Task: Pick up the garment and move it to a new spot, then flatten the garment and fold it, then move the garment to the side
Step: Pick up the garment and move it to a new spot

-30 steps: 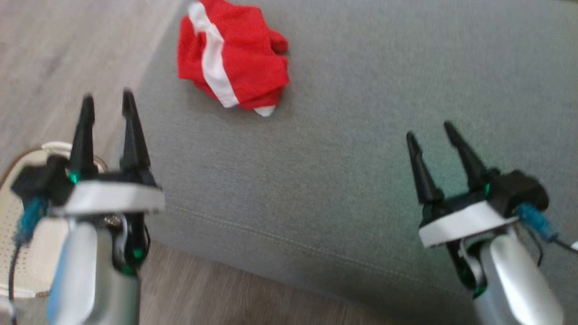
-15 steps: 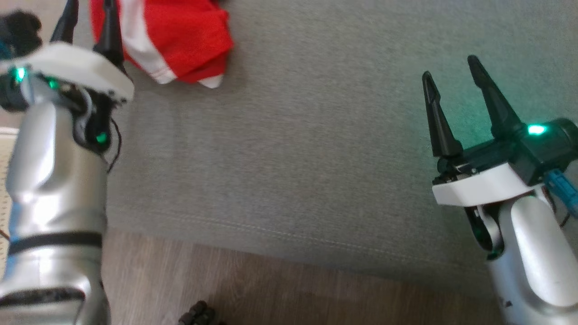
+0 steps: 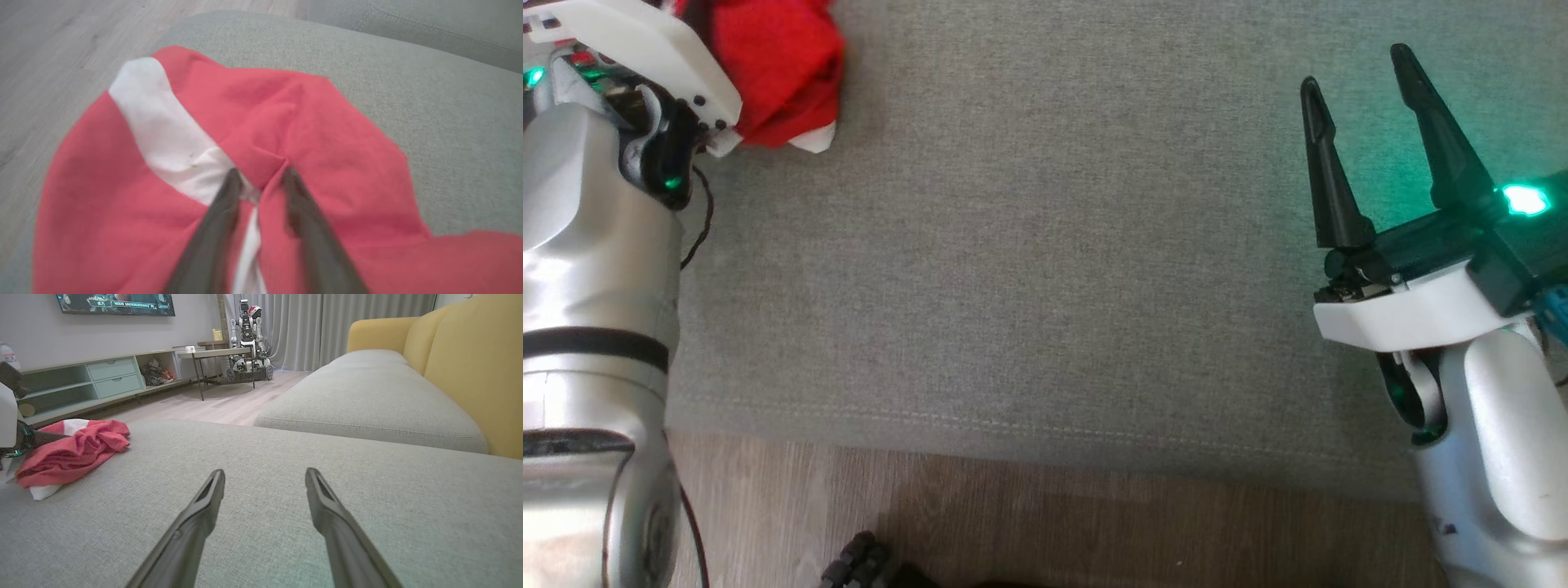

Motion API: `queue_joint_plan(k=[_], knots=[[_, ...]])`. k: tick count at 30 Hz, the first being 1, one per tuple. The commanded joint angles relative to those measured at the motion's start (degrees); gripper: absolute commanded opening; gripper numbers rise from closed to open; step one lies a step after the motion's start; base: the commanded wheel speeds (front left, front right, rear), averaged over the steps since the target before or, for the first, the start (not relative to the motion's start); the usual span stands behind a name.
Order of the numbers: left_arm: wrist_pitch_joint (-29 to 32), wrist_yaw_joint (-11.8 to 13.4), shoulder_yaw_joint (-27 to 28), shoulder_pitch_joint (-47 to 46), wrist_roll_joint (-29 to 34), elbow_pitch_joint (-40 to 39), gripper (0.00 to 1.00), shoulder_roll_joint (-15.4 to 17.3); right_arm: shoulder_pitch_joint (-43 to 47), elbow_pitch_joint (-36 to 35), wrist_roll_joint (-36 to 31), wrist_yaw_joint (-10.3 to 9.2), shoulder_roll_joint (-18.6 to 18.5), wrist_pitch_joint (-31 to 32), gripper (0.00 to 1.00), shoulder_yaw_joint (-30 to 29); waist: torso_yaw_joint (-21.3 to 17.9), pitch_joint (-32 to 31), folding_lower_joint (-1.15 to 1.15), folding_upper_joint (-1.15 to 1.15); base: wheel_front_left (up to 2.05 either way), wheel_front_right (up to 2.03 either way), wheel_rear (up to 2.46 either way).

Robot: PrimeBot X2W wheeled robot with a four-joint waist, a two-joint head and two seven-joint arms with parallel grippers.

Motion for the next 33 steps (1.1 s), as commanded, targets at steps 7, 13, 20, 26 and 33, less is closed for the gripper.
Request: queue_joint_plan(k=[7,13,20,26,33], knots=[[-9.49,-0.23,0.85,-2.17,-0.48,1.3,0.0,3.83,0.33,-0.51,0.1,-0.01,1.5,-0.73,1.0,0.72,-0.17,-2.65,-0.01,0.0,0.0,0.0,0.0],[-15.11,-0.17,2.93,-1.41,-1.99,-2.47,0.0,3.08,1.05,1.71,1.07,-0.01,2.34,-1.39,1.0,0.86,0.2,-7.65,-0.01,0.0,0.0,0.0,0.0],[-15.37,-0.12,4.49,3.52,-0.96,-18.14,0.0,-0.34,1.9,4.02,2.06,-0.01,3.35,-1.79,1.0,1.29,-0.12,-13.1,-0.01,0.0,0.0,0.0,0.0],[-15.38,-0.18,1.68,8.08,-0.85,-27.88,0.0,-5.09,2.08,4.22,2.65,-0.01,4.14,-1.87,1.0,1.59,-2.14,-15.98,-0.01,0.0,0.0,0.0,0.0],[-14.51,1.65,-4.02,10.36,-2.41,-33.08,0.0,-6.97,1.86,2.94,2.94,-0.01,4.8,-1.88,1.0,1.7,-6.26,-16.21,-0.01,0.0,0.0,0.0,0.0]])
